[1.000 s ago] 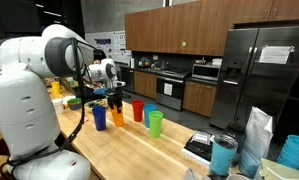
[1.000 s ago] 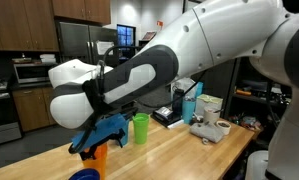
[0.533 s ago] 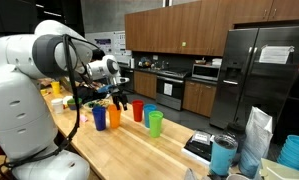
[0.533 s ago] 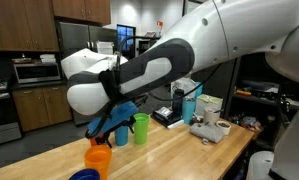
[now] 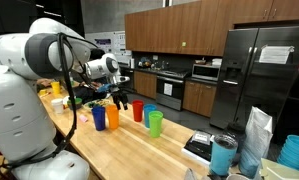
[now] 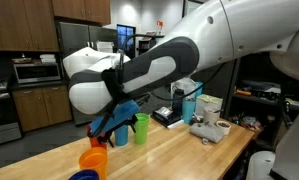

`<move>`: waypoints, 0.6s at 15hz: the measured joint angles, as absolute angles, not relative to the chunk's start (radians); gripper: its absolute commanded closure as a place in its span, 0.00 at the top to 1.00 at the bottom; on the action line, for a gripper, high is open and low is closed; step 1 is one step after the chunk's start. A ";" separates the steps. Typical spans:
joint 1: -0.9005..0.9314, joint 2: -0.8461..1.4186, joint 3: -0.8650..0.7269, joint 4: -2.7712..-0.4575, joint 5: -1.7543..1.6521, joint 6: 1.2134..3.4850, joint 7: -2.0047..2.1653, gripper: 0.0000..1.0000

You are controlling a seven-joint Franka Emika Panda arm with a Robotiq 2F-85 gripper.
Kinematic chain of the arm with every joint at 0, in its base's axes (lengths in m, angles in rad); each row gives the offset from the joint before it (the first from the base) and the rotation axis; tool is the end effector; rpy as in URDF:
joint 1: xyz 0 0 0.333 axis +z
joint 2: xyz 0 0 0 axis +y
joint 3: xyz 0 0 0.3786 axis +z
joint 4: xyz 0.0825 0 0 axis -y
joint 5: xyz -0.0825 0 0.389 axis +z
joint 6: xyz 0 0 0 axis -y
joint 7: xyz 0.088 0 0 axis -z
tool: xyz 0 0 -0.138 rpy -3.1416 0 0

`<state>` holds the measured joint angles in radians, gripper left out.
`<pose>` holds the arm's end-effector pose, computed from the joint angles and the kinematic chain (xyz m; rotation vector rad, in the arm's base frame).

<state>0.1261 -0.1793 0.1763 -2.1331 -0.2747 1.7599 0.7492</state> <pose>0.4543 0.1121 0.5028 2.7391 -0.5180 -0.0318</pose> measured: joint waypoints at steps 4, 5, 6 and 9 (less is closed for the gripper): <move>0.126 -0.178 0.178 -2.133 -0.270 1.760 0.742 1.00; 0.126 -0.178 0.178 -2.133 -0.262 1.760 0.727 1.00; 0.126 -0.178 0.175 -2.133 -0.245 1.760 0.700 1.00; 0.118 -0.182 0.156 -2.135 -0.176 1.758 0.607 1.00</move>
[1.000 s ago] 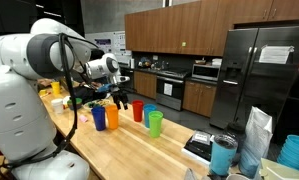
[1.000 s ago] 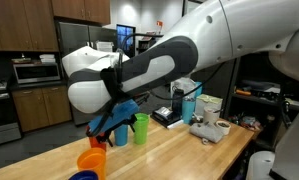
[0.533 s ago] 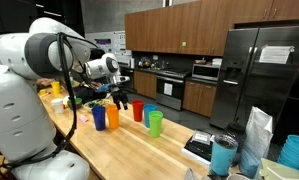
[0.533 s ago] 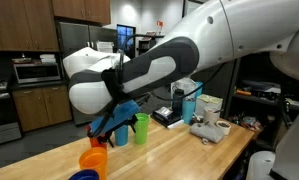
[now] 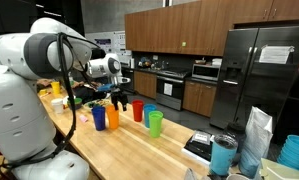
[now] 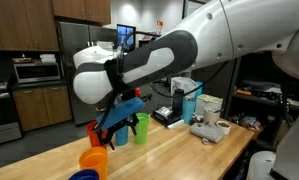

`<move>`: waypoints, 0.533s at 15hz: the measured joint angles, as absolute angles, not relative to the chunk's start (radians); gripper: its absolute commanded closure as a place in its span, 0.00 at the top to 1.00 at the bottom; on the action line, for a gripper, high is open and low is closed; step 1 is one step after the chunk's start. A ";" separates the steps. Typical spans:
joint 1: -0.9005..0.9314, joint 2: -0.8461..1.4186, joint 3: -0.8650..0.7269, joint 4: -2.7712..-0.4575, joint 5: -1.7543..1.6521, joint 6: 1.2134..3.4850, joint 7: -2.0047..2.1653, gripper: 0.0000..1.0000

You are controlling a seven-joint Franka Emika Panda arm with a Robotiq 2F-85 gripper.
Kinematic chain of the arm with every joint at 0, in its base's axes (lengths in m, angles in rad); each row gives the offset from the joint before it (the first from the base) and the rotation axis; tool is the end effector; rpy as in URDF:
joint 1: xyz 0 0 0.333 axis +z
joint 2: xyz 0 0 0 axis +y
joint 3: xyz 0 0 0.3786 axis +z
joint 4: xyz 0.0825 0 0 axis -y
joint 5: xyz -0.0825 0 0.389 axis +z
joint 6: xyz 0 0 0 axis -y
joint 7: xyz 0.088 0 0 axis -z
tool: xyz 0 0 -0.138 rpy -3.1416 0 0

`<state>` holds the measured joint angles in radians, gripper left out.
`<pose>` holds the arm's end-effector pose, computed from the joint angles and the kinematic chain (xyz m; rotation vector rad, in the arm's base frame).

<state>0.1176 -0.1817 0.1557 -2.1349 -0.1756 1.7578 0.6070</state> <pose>0.4524 0.1088 0.5004 2.8463 -0.4143 -0.1382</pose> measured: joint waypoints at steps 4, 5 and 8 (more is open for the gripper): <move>0.087 -0.214 0.127 -2.146 -0.137 1.723 0.524 1.00; 0.079 -0.226 0.123 -2.156 -0.137 1.722 0.515 1.00; 0.067 -0.247 0.124 -2.177 -0.148 1.723 0.511 1.00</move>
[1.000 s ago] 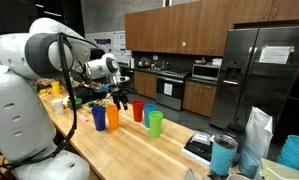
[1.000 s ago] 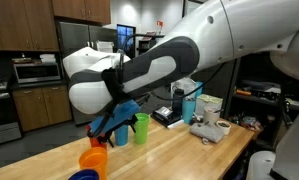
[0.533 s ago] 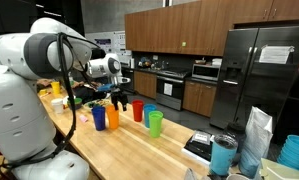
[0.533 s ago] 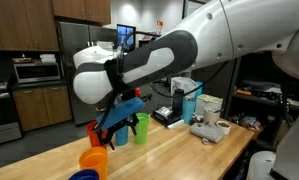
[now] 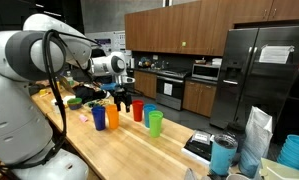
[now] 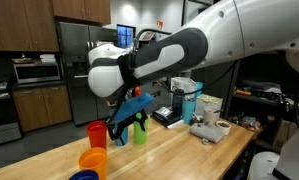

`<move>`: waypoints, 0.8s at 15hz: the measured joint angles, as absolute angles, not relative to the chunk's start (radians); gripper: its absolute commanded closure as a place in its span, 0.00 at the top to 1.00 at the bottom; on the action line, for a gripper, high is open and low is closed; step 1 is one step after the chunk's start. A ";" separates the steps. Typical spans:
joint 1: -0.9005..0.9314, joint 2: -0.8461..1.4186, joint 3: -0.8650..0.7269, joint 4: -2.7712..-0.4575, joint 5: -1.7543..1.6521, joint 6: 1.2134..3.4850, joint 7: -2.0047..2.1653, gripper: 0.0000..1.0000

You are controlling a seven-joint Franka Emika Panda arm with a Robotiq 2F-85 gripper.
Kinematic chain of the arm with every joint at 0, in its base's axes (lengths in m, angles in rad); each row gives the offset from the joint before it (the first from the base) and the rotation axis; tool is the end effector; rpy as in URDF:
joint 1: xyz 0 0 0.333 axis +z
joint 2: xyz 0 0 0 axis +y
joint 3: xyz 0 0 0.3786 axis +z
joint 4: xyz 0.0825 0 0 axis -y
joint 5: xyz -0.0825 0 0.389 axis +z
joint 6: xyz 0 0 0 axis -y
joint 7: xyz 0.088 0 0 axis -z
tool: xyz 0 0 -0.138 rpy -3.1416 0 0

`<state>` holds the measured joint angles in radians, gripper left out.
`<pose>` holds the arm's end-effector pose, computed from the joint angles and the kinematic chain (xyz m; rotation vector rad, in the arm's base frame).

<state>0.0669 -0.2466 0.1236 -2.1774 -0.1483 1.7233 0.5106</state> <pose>0.4339 0.0689 0.5082 2.8698 -0.4175 -0.2008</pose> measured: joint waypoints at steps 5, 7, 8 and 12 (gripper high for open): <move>0.067 -0.238 0.131 -2.177 -0.148 1.723 0.511 1.00; 0.067 -0.238 0.131 -2.173 -0.149 1.723 0.510 1.00; 0.067 -0.240 0.132 -2.167 -0.152 1.723 0.507 1.00; 0.067 -0.245 0.134 -2.121 -0.156 1.693 0.487 1.00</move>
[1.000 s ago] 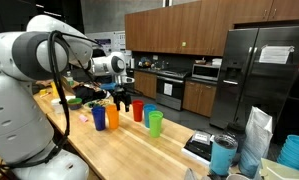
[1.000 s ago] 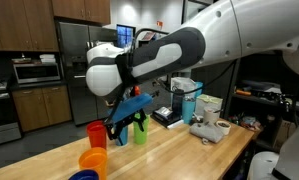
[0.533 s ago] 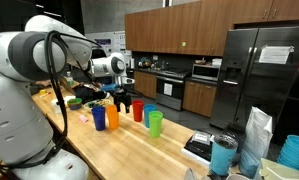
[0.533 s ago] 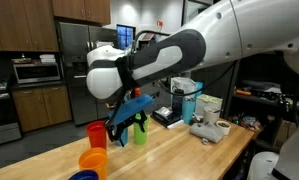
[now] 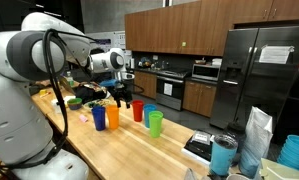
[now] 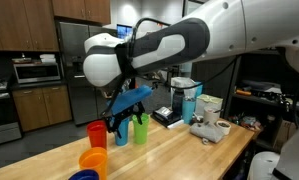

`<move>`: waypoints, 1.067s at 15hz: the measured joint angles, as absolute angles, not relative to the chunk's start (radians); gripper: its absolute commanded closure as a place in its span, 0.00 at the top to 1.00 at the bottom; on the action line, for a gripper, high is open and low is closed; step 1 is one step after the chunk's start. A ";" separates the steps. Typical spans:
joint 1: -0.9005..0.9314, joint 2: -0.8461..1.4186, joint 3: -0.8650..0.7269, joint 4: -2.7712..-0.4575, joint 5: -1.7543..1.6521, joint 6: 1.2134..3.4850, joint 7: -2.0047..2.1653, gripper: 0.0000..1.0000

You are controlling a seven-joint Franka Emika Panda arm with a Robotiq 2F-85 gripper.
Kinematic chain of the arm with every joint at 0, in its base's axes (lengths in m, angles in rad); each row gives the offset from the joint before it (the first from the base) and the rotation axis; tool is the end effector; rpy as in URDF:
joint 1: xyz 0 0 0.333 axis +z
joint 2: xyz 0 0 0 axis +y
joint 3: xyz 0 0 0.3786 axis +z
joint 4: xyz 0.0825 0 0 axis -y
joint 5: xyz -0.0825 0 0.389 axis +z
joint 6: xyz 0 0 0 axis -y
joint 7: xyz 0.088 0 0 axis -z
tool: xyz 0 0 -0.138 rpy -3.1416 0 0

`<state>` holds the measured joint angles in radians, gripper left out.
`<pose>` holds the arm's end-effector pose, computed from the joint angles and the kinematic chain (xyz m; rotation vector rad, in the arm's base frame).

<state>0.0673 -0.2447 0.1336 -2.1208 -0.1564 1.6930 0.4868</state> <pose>0.4404 0.0743 0.5314 2.8761 -0.3749 -0.1642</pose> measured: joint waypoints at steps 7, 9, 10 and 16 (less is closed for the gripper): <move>0.070 -0.233 0.149 -2.085 -0.206 1.756 0.392 1.00; 0.075 -0.215 0.158 -2.114 -0.238 1.847 0.369 1.00; 0.079 -0.204 0.163 -2.134 -0.257 1.902 0.360 1.00; 0.081 -0.191 0.164 -2.135 -0.259 1.915 0.364 1.00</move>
